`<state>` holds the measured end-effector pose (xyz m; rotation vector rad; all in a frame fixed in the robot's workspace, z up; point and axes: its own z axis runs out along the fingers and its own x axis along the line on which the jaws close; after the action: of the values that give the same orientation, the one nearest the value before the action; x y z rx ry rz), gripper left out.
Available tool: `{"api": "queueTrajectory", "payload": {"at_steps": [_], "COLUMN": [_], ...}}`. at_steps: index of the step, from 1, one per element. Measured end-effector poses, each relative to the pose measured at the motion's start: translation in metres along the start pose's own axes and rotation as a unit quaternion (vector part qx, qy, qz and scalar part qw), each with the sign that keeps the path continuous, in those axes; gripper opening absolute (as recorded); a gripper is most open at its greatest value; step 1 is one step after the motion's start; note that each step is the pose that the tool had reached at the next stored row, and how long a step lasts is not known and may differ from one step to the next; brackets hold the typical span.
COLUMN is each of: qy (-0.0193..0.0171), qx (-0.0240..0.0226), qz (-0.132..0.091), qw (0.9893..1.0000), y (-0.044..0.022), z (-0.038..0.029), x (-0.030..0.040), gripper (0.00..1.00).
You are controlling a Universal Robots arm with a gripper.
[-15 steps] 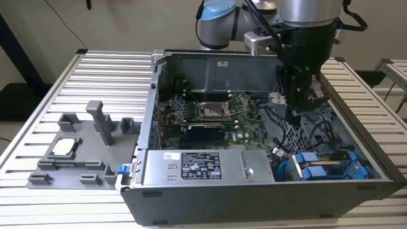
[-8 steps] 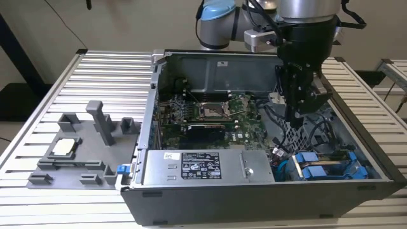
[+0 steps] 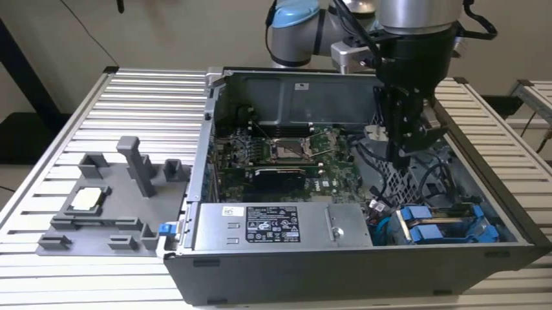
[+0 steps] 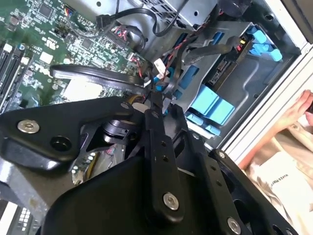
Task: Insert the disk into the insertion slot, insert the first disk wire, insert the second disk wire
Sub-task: 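Insert the second disk wire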
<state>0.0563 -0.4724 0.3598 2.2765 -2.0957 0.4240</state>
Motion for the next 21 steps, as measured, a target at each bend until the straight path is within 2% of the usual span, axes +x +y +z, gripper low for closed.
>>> {"api": "queueTrajectory", "payload": {"at_steps": [2,3,5,8,9,11,12,13,14,15,17,18,20,21], "qy": [-0.0020,-0.0023,-0.0036,-0.0146,-0.0150,-0.0149,-0.0123,-0.0063,-0.0042,-0.0037,-0.0041,-0.0070,-0.0167,-0.0199], "qx": [0.0003,0.0003,0.0004,0.0013,0.0013,0.0004,-0.0007,-0.0017,-0.0018,-0.0018,-0.0008,0.0004,0.0015,0.0017], "qz": [0.000,0.000,0.000,0.001,0.001,0.001,0.000,-0.002,-0.002,-0.003,-0.002,-0.001,0.000,0.001], "qw": [1.0000,1.0000,1.0000,0.9999,0.9999,0.9999,0.9999,1.0000,1.0000,1.0000,1.0000,1.0000,0.9999,0.9998], "y": [0.0000,0.0000,0.0003,0.0003,0.0004,0.0003,0.0003,0.0004,0.0003,0.0003,0.0006,0.0006,0.0009,0.0011], "z": [0.0002,0.0003,0.0008,0.0009,0.0008,0.0007,0.0006,0.0007,0.0010,0.0016,0.0024,0.0026,0.0032,0.0034], "x": [0.0009,0.0015,0.0038,0.0054,0.0059,0.0060,0.0060,0.0057,0.0052,0.0048,0.0046,0.0047,0.0072,0.0082], "gripper": [0.25,0.18,0.18,0.18,0.18,0.26,0.26,0.32,0.32,0.38,0.38,0.38,0.38,0.38]}}
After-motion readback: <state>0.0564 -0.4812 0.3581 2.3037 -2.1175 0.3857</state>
